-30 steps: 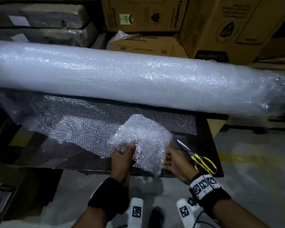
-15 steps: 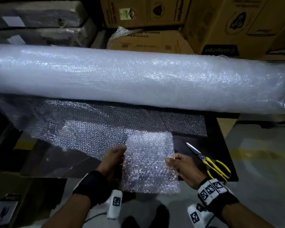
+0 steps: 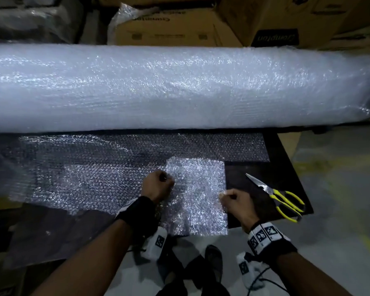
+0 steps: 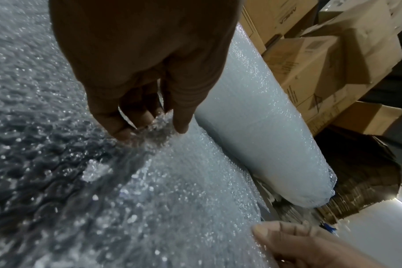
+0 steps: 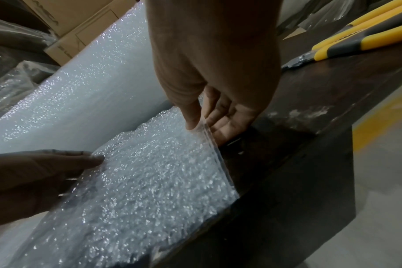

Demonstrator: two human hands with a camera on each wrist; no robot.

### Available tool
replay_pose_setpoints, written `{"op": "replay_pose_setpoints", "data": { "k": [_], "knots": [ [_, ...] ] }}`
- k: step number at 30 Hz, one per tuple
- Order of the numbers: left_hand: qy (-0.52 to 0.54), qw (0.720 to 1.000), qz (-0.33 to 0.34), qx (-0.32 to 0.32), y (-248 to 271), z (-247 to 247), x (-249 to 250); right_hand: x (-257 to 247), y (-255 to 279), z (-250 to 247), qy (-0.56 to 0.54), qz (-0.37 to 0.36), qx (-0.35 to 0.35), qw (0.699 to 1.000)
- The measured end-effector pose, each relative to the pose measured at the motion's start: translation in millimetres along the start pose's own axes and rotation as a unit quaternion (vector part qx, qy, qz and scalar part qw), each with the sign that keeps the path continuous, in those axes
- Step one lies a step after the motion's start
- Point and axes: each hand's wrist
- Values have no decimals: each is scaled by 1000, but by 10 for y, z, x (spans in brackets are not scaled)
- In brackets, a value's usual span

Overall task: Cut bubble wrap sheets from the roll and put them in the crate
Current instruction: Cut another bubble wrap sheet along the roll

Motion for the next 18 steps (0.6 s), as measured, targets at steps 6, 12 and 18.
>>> {"op": "replay_pose_setpoints", "data": {
  "k": [6,12,18],
  "knots": [
    [-24,1000,-4,1,-156,-49,-68,27,-132,38,41,2,29,999],
    [-53,999,4,6,-192,-108,-118,-127,-123,116,104,-12,36,994],
    [-77,997,18,7,-230,-95,-136,-132,-128,131,137,-19,43,989]
  ]
}}
Point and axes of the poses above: each hand's wrist, its own y-axis away from the middle knuckle, its own z-axis out of the palm, x = y × z, and after that the axes turned 6 degrees about -x, right-handed
